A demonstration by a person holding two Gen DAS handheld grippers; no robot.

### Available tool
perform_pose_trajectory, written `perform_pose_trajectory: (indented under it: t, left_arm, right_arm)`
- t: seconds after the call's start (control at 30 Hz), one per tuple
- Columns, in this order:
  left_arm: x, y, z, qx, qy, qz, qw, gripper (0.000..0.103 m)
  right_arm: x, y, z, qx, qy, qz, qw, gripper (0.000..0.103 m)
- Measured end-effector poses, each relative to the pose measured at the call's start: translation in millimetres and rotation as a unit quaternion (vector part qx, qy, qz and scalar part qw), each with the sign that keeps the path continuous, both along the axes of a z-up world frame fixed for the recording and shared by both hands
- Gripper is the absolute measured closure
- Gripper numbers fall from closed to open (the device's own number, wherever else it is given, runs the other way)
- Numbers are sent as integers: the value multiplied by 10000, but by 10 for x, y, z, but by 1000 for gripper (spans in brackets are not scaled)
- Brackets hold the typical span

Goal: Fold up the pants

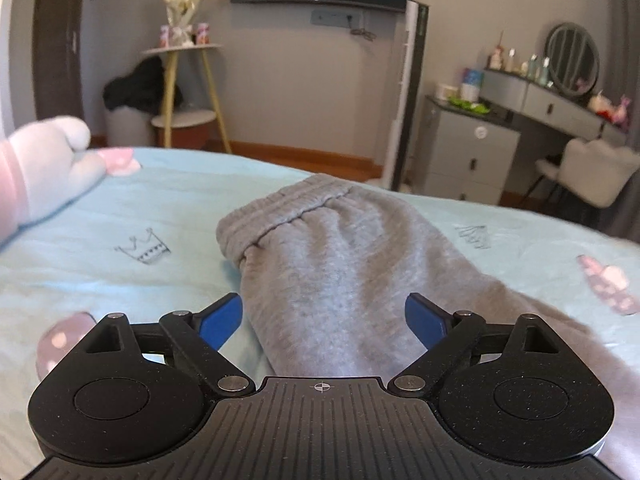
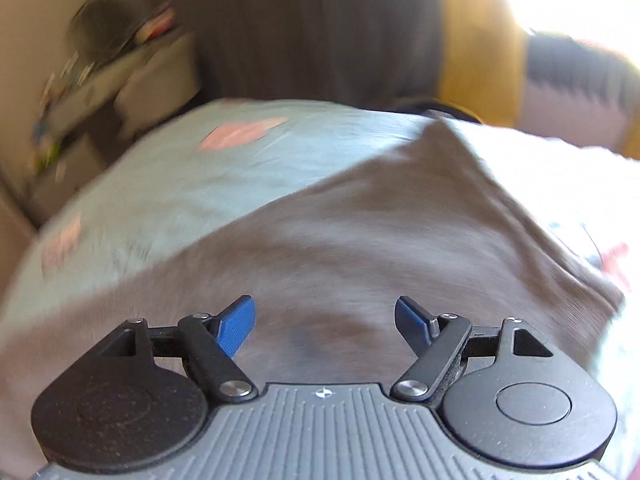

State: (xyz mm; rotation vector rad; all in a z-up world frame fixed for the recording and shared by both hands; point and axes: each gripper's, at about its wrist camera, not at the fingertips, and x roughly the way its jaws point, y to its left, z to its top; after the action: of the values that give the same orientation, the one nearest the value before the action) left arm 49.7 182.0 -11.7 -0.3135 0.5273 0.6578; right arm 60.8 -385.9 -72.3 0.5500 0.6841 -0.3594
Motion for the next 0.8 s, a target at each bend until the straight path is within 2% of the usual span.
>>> perform_pose_trajectory:
  t: [0.07, 0.17, 0.27, 0.33, 0.4, 0.47, 0.53, 0.6, 0.7, 0.73, 0.8]
  left_arm:
    - [-75, -55, 35, -246, -191, -221, 9993, 9]
    - [-75, -227, 64, -578, -299, -821, 9945, 7]
    - [3, -496, 41, -1146, -164, -1654, 9794, 6]
    - [75, -711, -10, -1377, 65, -2134, 9672, 6]
    - [133, -931, -63, -1413, 291, -2536, 9565, 6]
    - [170, -1111, -108, -1280, 522, -2842, 9487, 6]
    - [176, -1236, -148, -1031, 753, -2981, 9459, 6]
    - [158, -1283, -153, -867, 840, -3028, 9454, 6]
    - [147, -1254, -163, -1103, 842, -3038, 9426, 6]
    - [150, -1245, -174, -1206, 850, -2990, 9428, 6]
    - [112, -1283, -220, -1430, 882, -2867, 9432, 6]
  right_arm:
    - [-288, -317, -13, 453, -216, -447, 9977, 26]
    - [-760, -674, -76, 705, -384, -1101, 9907, 27]
    - [-1136, -904, -227, 965, -418, -1545, 9824, 37]
    - [-1279, -999, -369, 1259, -452, -1645, 9773, 50]
    - [-1338, -1061, -506, 1589, -586, -1641, 9718, 52]
    - [-1360, -1100, -636, 1974, -753, -1680, 9629, 56]
    - [-1323, -1147, -741, 2228, -885, -1695, 9559, 56]
    - [-1297, -1198, -800, 2232, -961, -1762, 9539, 56]
    - [-1276, -1326, -899, 2390, -1185, -1806, 9467, 57]
    - [-1285, -1394, -922, 2420, -1251, -1790, 9454, 68]
    - [-1261, -1434, -936, 2337, -1263, -1731, 9484, 80]
